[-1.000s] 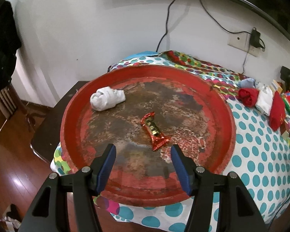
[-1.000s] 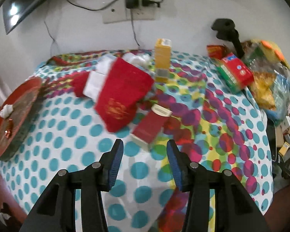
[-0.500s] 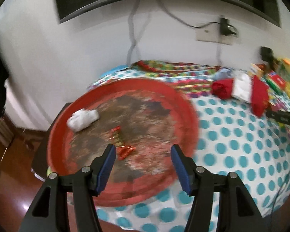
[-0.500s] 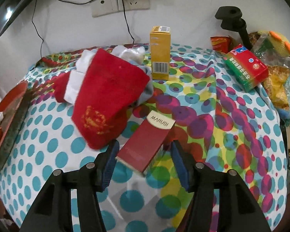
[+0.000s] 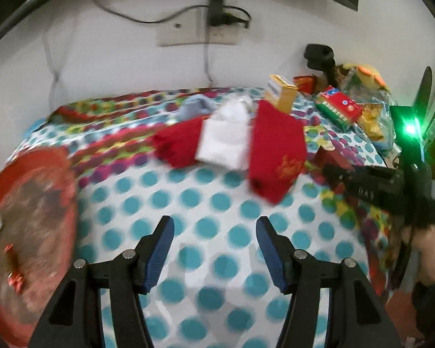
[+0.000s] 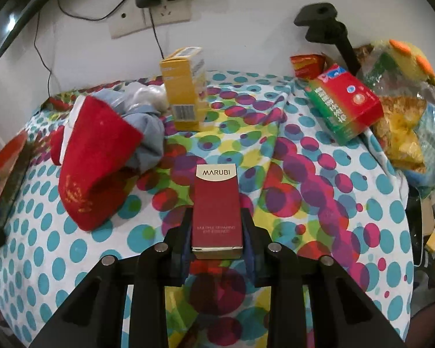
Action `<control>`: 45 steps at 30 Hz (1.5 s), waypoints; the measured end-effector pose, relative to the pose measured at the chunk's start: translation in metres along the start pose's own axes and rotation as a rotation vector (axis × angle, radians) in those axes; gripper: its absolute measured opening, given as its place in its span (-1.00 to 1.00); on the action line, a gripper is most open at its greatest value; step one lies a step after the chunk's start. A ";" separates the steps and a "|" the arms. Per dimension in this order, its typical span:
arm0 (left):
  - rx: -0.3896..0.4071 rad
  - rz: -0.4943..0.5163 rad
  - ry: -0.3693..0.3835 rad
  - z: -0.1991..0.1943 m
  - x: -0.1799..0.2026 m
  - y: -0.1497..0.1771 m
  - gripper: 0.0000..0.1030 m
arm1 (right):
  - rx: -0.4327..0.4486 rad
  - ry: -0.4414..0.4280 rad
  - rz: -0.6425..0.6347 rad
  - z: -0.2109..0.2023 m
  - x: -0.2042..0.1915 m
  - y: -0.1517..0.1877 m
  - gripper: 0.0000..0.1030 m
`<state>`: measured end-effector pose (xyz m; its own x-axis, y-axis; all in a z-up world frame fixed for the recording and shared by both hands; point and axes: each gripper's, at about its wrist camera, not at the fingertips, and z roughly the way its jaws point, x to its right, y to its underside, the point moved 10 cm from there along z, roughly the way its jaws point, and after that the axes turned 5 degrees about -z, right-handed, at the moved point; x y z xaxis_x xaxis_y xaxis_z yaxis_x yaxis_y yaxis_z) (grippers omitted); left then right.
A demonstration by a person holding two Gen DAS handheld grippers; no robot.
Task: Organize objects
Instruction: 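Grasp the red sock with the left tool while the right tool holds the MARUBI box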
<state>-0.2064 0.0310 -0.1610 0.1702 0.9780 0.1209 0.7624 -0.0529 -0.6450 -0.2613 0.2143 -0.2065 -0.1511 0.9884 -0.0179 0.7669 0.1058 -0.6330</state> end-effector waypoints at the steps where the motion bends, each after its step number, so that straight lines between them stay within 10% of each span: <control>1: -0.003 0.012 0.019 0.007 0.011 -0.005 0.17 | 0.000 0.001 -0.001 0.000 -0.001 0.000 -0.45; 20: -0.104 0.033 0.037 0.094 0.075 -0.036 0.20 | 0.007 -0.050 0.033 0.002 -0.003 -0.002 -0.39; 29: -0.048 -0.018 0.126 0.071 0.067 -0.030 -0.08 | 0.008 -0.052 0.038 0.003 -0.002 -0.001 -0.39; 45: -0.024 0.059 0.063 0.031 0.049 -0.010 -0.09 | -0.003 0.001 0.004 0.006 -0.011 -0.003 -0.39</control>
<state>-0.2252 0.0858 -0.1717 0.2541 0.9583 0.1311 0.7641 -0.1158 -0.6346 -0.2658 0.2029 -0.2094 -0.1474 0.9889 -0.0196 0.7693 0.1021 -0.6306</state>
